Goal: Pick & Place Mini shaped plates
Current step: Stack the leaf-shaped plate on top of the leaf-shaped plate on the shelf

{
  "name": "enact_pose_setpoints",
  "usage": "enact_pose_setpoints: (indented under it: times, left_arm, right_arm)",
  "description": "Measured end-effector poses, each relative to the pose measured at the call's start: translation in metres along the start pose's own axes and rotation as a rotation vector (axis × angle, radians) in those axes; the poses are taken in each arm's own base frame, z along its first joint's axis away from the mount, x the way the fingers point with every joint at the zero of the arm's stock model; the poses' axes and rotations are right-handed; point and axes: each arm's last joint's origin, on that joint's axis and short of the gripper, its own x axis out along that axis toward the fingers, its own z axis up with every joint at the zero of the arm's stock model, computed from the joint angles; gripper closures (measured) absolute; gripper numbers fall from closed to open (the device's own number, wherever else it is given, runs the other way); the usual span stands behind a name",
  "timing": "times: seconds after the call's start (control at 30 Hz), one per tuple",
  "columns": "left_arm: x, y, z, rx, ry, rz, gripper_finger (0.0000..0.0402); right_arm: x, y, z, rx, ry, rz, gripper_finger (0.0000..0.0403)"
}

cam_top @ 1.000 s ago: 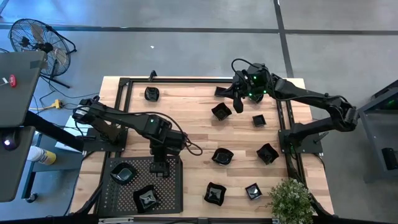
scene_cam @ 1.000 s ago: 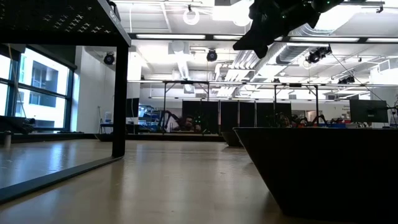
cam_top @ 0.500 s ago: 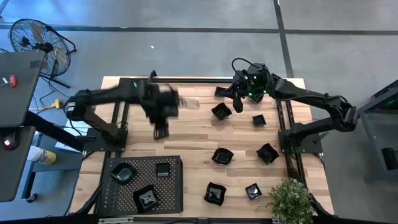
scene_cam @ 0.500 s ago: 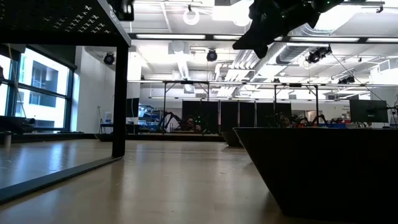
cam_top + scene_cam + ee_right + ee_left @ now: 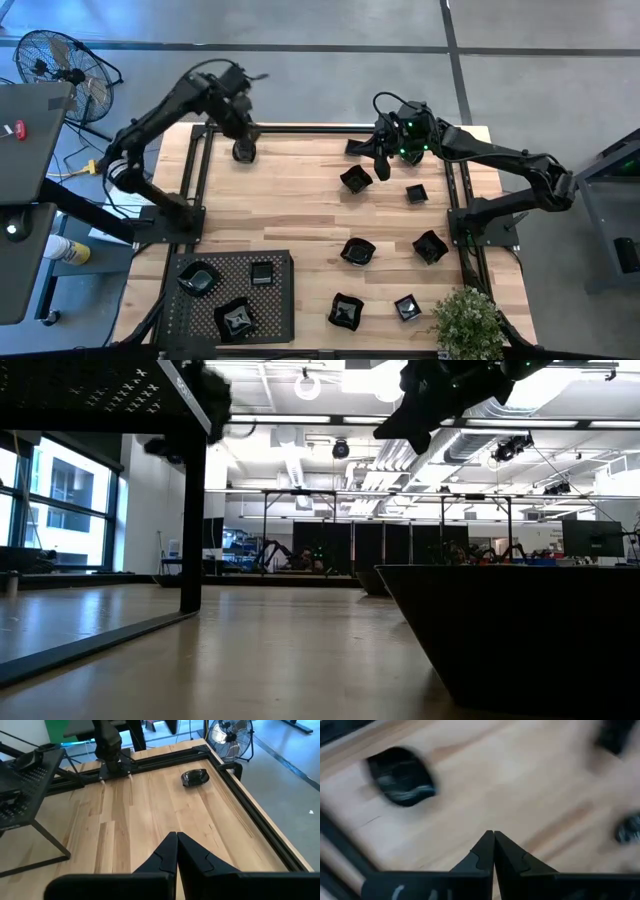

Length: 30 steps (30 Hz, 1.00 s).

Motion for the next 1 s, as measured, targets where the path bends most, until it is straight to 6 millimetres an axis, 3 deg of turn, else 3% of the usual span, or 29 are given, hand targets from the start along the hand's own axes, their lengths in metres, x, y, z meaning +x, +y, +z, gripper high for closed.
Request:
enact_pose_setpoints:
  times: [0.13, 0.27, 0.53, 0.73, 1.0]
  left_arm:
    - [0.013, 0.027, 0.013, -0.089, 0.05, 0.137, 0.0401]
    - [0.03, 0.052, 0.027, -0.123, 0.119, 0.155, 0.0401]
    - [0.037, 0.083, 0.038, -0.175, 0.206, 0.179, 0.0401]
    - [0.037, 0.085, 0.038, -0.17, 0.211, 0.166, 0.0401]
    - [0.039, 0.071, 0.038, -0.121, 0.215, 0.192, 0.0401]
  right_arm:
    - [0.0, 0.0, 0.001, -0.002, -0.01, -0.001, 0.0402]
    - [0.0, 0.0, 0.002, -0.005, -0.018, -0.001, 0.0401]
    - [0.0, 0.0, 0.002, 0.016, -0.019, -0.001, 0.0402]
    - [0.0, 0.0, 0.002, 0.018, -0.018, -0.012, 0.0401]
    - [0.0, 0.0, 0.002, 0.042, -0.017, -0.015, 0.0402]
